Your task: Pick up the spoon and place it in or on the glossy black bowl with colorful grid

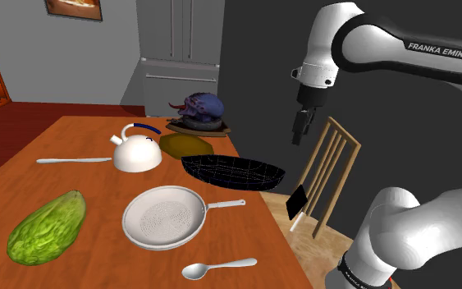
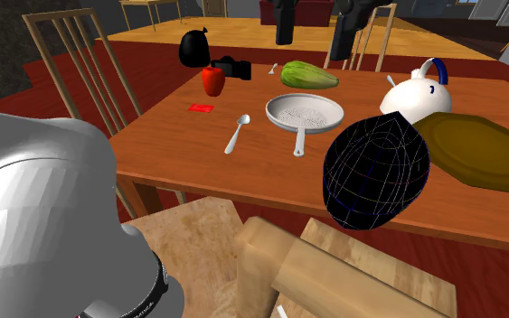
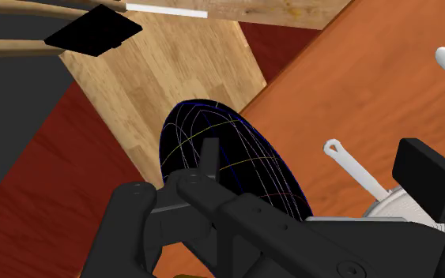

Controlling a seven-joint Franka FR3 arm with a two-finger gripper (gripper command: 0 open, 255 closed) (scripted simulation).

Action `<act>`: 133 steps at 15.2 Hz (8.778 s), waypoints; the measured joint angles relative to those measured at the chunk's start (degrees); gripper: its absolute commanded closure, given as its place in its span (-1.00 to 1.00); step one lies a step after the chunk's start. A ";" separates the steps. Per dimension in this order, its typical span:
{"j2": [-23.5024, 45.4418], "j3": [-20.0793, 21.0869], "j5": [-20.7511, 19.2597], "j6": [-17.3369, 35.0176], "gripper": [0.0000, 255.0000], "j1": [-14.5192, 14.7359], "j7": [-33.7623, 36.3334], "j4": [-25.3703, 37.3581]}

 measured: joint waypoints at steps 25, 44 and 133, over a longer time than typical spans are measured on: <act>26.18 23.07 2.55 22.09 -1.00 12.92 7.31 -3.69; 40.19 29.77 -2.79 33.18 -1.00 15.89 13.00 -4.93; 42.49 5.15 -12.28 23.26 1.00 -0.59 -25.07 13.28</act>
